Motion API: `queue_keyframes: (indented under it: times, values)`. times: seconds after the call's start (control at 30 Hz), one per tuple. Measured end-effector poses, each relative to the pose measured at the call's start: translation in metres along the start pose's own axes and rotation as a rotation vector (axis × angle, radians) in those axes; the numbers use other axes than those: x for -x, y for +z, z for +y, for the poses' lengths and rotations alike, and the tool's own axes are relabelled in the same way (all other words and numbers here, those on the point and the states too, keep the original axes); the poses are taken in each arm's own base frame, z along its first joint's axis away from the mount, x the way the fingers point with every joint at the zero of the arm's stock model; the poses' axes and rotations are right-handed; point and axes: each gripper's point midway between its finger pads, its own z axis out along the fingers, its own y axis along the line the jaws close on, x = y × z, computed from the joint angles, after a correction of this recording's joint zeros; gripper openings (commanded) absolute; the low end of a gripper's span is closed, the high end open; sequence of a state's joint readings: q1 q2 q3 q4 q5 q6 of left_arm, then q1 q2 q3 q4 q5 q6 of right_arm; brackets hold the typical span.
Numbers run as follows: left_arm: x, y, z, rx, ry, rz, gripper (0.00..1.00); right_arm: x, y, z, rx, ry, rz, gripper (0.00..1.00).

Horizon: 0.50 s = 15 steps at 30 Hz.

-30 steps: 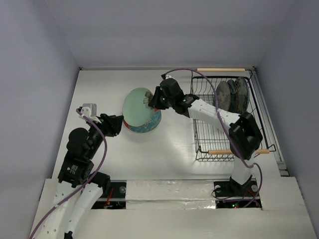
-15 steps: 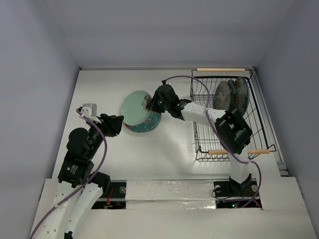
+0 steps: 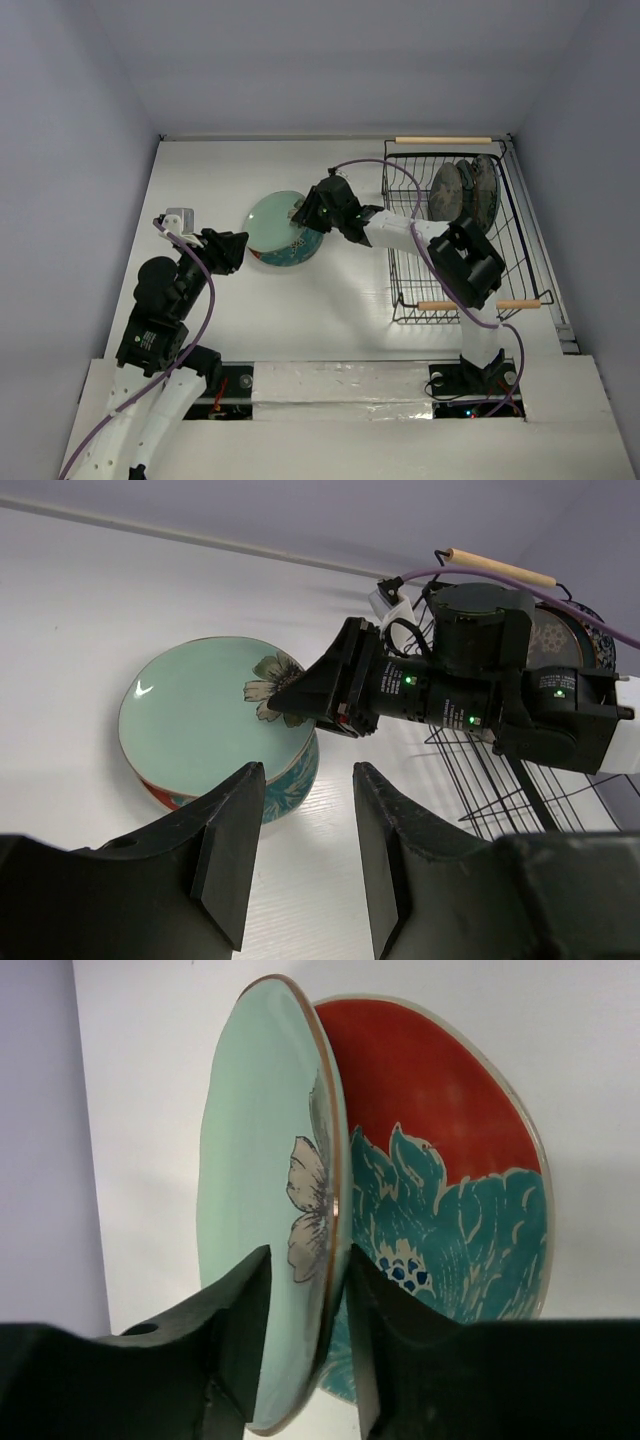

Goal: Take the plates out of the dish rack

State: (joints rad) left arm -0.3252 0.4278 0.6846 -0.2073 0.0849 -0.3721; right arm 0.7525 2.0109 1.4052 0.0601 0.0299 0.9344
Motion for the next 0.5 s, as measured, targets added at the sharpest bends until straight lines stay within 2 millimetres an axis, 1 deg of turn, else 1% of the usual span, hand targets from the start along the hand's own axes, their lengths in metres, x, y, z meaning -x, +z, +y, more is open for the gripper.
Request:
queue_keyframes:
  times: [0.1,0.13,0.2,0.23,0.27,0.3,0.33,0.37,0.4,0.5]
  values:
    - [0.000,0.000,0.000,0.000,0.000,0.000,0.38,-0.001,0.000,-0.004,-0.010,-0.010,0.003,0.52]
    - [0.000,0.000,0.000,0.000,0.000,0.000,0.38,-0.002,0.000,-0.005,-0.013,-0.014,0.004,0.53]
    - [0.000,0.000,0.000,0.000,0.000,0.000,0.38,-0.003,0.000,-0.008,-0.021,-0.022,0.007,0.58]
    - [0.000,0.000,0.000,0.000,0.000,0.000,0.38,-0.004,0.000,-0.009,-0.025,-0.027,0.008,0.59]
    - [0.000,0.000,0.000,0.000,0.000,0.000,0.38,-0.004,0.000,-0.011,-0.032,-0.033,0.010,0.64]
    - [0.000,0.000,0.000,0.000,0.000,0.000,0.38,-0.005,0.000,-0.013,-0.041,-0.039,0.011,0.65]
    - [0.000,0.000,0.000,0.000,0.000,0.000,0.38,-0.005,0.000,-0.015,-0.049,-0.048,0.013,0.69]
    - [0.000,0.000,0.000,0.000,0.000,0.000,0.38,-0.006,-0.001,-0.018,-0.060,-0.056,0.016,0.70]
    - [0.000,0.000,0.000,0.000,0.000,0.000,0.38,-0.007,-0.001,-0.022,-0.073,-0.067,0.021,0.73]
    - [0.000,0.000,0.000,0.000,0.000,0.000,0.38,-0.010,-0.002,-0.033,-0.117,-0.099,0.031,0.80]
